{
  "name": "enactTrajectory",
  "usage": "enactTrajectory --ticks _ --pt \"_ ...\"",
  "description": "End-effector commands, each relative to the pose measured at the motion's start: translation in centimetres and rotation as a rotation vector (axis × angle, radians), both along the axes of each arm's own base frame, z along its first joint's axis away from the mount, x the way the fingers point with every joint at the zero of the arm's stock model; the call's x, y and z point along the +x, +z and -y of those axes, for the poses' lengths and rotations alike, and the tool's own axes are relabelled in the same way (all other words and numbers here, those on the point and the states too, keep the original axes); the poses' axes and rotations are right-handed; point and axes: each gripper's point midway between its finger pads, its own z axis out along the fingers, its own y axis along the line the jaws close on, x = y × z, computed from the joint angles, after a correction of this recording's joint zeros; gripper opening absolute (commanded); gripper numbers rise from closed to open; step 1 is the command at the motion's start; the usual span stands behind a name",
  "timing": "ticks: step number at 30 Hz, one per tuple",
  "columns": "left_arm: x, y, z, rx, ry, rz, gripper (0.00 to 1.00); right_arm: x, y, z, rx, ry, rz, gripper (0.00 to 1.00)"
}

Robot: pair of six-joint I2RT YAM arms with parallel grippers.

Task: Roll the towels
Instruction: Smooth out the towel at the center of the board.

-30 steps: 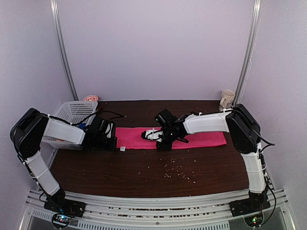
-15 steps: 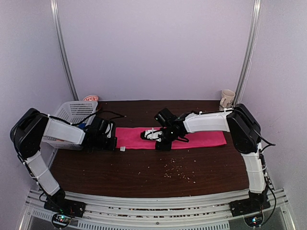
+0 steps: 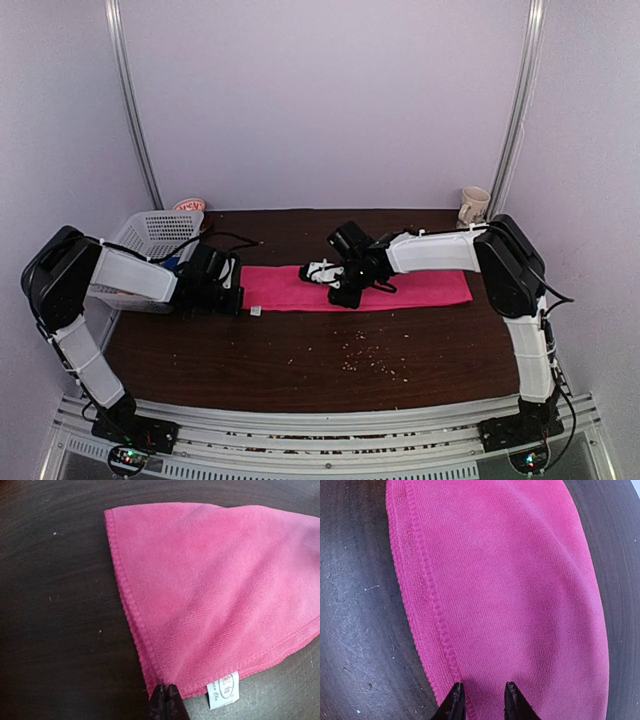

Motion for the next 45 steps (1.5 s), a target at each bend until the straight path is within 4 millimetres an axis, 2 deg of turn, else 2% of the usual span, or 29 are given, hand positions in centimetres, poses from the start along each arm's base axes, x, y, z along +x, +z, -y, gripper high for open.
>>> enactTrajectory --ticks 1,6,11,17,24,34,45 --pt "0.2 0.1 0.2 -0.006 -0.005 0.022 0.0 0.3 -0.1 -0.1 -0.006 0.013 -0.008 0.28" --pt "0.1 0.0 0.2 -0.006 -0.007 0.019 0.0 -0.5 -0.7 -0.2 -0.018 0.051 -0.046 0.28" --pt "0.1 -0.1 0.1 -0.006 -0.005 0.017 0.0 -0.5 -1.1 0.0 -0.038 0.053 -0.04 0.28" --pt "0.1 -0.2 0.2 -0.008 -0.006 0.017 0.0 -0.1 -2.0 0.4 -0.067 0.029 -0.032 0.21" --pt "0.1 -0.3 0.2 -0.009 -0.007 0.016 0.0 -0.6 -1.7 0.0 -0.059 0.054 -0.054 0.12" --pt "0.2 0.0 0.2 -0.007 -0.007 0.021 0.0 -1.5 -0.5 -0.6 -0.036 0.085 -0.11 0.13" --pt "0.1 -0.1 0.2 -0.008 -0.007 0.019 0.0 -0.6 -2.5 0.1 -0.081 0.035 -0.103 0.13"
